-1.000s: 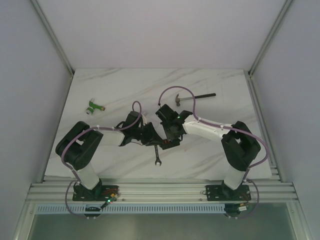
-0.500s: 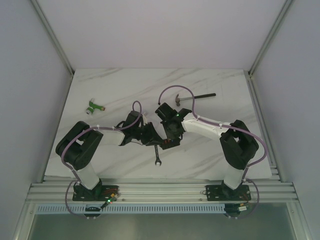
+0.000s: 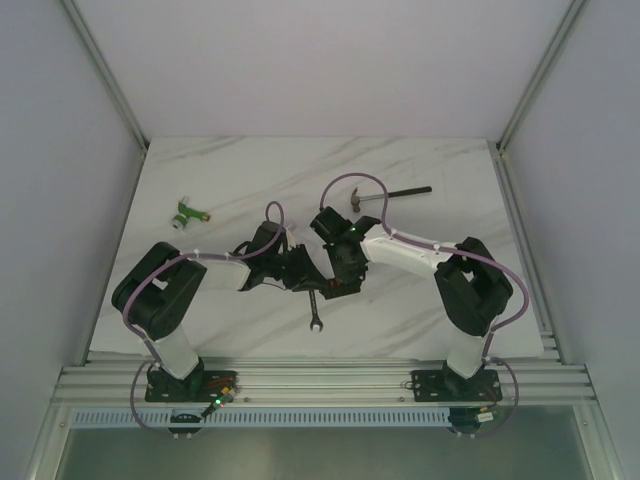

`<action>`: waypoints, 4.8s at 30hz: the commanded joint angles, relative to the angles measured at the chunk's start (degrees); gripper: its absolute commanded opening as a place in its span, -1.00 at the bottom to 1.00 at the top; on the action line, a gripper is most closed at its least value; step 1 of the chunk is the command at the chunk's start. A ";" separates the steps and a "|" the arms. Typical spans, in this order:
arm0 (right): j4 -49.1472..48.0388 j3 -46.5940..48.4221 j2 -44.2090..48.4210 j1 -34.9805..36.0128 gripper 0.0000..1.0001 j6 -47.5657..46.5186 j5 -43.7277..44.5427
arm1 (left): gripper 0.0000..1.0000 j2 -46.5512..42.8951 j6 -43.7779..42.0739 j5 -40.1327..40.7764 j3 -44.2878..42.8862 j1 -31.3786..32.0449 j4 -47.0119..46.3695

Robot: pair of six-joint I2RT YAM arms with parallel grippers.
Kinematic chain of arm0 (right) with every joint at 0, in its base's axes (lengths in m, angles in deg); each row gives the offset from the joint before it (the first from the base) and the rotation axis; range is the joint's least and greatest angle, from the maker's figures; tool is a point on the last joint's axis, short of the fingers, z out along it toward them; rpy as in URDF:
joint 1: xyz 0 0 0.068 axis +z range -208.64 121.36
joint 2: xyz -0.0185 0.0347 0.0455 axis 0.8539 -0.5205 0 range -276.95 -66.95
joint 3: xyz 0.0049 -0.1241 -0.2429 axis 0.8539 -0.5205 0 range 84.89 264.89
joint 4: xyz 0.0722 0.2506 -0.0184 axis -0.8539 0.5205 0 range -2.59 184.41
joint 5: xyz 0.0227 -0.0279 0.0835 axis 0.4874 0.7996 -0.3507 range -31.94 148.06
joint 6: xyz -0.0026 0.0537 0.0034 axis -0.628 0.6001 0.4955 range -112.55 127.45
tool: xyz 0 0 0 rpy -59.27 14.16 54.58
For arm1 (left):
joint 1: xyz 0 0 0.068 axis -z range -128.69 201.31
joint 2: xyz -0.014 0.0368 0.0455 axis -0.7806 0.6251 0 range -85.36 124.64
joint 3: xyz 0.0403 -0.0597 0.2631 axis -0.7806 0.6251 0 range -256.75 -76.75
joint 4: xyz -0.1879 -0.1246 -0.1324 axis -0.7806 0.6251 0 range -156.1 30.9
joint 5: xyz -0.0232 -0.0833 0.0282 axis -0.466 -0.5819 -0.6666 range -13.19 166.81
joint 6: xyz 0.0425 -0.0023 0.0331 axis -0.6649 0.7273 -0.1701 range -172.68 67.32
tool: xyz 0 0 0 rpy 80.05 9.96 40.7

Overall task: Snap on the fuse box
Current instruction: Install the fuse at the fuse box base, then adjust the fuse in the fuse box base.

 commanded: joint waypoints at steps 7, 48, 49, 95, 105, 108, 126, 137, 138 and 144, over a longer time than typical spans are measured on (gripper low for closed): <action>8.21 2.42 -1.15 -0.38 -0.41 4.49 1.45 | -0.29 3.22 -2.44 4.32 0.46 -0.10 8.30; 4.37 2.18 1.59 0.41 -0.56 15.33 3.95 | -0.35 3.73 -2.77 3.98 -0.50 -0.07 9.08; 4.55 2.22 1.49 0.42 -0.57 15.31 4.09 | -0.35 3.77 -2.79 3.98 -0.51 -0.09 9.07; 5.92 0.65 -5.94 1.73 -1.00 11.39 3.46 | -0.37 4.41 -2.79 3.85 -0.26 -0.06 9.16; 4.66 -0.65 -7.39 1.69 -1.00 11.00 3.03 | -0.38 4.47 -2.82 3.80 -0.02 -0.06 9.20; 4.40 -1.26 -7.88 1.73 -1.00 10.97 3.18 | -0.38 4.41 -2.83 3.81 -0.01 -0.10 9.20; 5.77 0.37 -1.58 0.32 -0.88 11.61 4.70 | -0.40 3.95 -2.70 3.89 0.34 -0.15 9.37; 4.39 4.07 2.08 0.33 -0.40 11.30 3.29 | -0.40 3.64 -2.61 3.98 0.17 -0.10 9.34; 4.20 4.21 2.21 0.32 -0.39 11.21 3.32 | -0.40 3.64 -2.61 3.98 0.11 -0.07 9.33; 3.69 4.69 1.41 0.32 -0.39 11.19 2.95 | -0.40 3.80 -2.68 3.98 0.02 -0.07 9.35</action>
